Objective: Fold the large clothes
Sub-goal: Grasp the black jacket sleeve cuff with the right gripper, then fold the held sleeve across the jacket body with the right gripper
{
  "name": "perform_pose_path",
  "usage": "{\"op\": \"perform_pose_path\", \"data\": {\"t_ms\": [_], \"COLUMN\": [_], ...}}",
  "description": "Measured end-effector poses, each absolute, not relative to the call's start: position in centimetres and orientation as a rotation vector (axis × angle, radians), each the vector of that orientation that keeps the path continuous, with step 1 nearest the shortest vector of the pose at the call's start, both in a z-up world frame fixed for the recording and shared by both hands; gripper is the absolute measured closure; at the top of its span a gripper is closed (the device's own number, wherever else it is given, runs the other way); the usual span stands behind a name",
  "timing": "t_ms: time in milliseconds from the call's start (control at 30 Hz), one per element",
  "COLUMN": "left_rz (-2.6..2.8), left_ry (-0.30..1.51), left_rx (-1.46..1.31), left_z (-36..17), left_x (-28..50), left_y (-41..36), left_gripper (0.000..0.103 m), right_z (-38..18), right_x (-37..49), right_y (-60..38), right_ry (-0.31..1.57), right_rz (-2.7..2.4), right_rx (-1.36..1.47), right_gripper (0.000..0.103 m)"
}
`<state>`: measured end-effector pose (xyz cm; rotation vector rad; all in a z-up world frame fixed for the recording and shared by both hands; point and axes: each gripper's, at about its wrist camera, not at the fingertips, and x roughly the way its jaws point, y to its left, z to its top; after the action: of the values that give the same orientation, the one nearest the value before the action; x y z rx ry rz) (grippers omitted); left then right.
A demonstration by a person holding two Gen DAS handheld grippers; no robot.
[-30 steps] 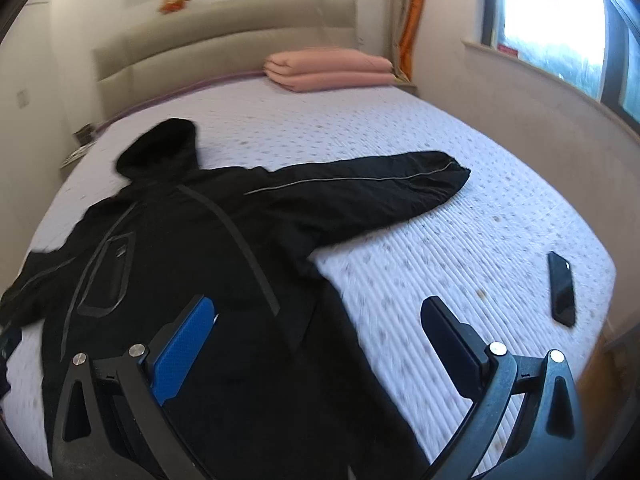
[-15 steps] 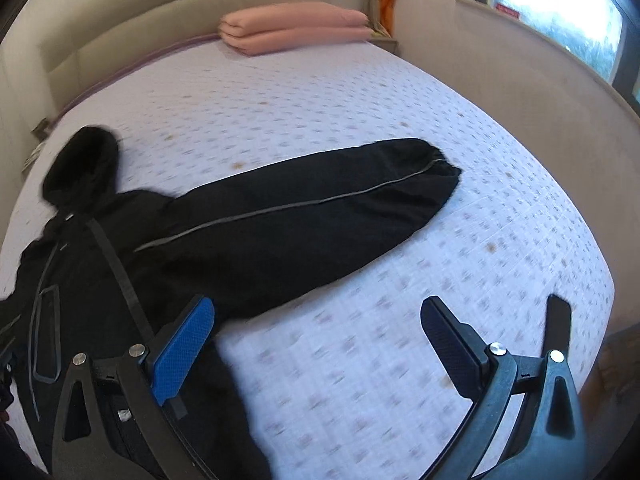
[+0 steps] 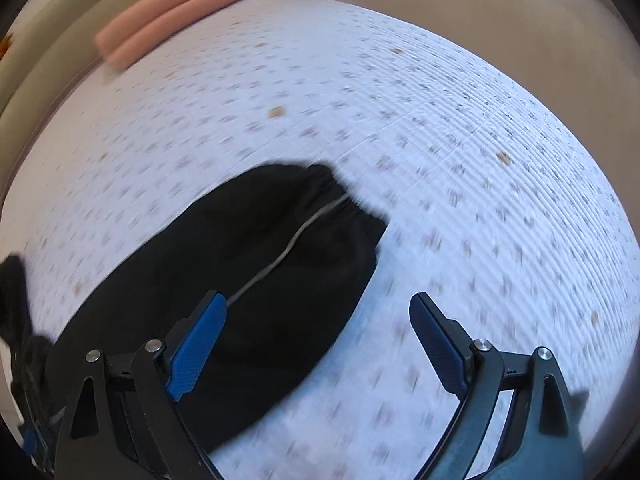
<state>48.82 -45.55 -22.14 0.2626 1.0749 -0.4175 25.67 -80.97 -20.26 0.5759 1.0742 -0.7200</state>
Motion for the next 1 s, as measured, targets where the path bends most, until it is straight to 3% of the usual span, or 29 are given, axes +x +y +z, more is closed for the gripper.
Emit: {"op": "perform_pose_path", "data": {"t_ms": [100,233,367,433,600,700,867,1000], "left_rz": [-0.429,-0.445,-0.441,-0.445,-0.480,-0.507,-0.503,-0.530], "left_ry": [1.098,1.096,1.085,1.085,1.111,1.201,1.189,1.187], "left_rx": [0.246,0.239,0.266,0.277,0.297,0.289,0.322,0.255], "left_z": [-23.0,-23.6,-23.9,-24.0,-25.4,-28.1,-29.2,-27.5], "left_x": [49.5,50.0,50.0,49.9,50.0,50.7,50.6,50.3], "left_y": [-46.5,-48.0,-49.5,-50.3,-51.9,-52.8,-53.2,-51.5], "left_gripper": [0.001,0.003,0.010,0.021,0.037,0.044,0.043,0.042], "right_z": [-22.3,-25.3,-23.8,-21.4,-15.1,-18.1,-24.7,-23.9], "right_x": [26.2,27.1,28.0,27.4,22.5,21.0,21.8,22.6], "right_y": [-84.6,-86.5,-84.7,-83.4,-81.0,-81.9,-82.6,-81.9], "right_ry": [1.076,1.089,1.072,1.032,0.926,1.006,1.126,1.133], "right_rz": [-0.723,-0.603,-0.577,-0.560,-0.626,-0.636,-0.665,-0.692], "right_rx": [0.634,0.765,0.633,0.584,0.448,0.491,0.537,0.514], "right_gripper": [0.014,0.031,0.065,0.072,0.073,0.073,0.071,0.072]}}
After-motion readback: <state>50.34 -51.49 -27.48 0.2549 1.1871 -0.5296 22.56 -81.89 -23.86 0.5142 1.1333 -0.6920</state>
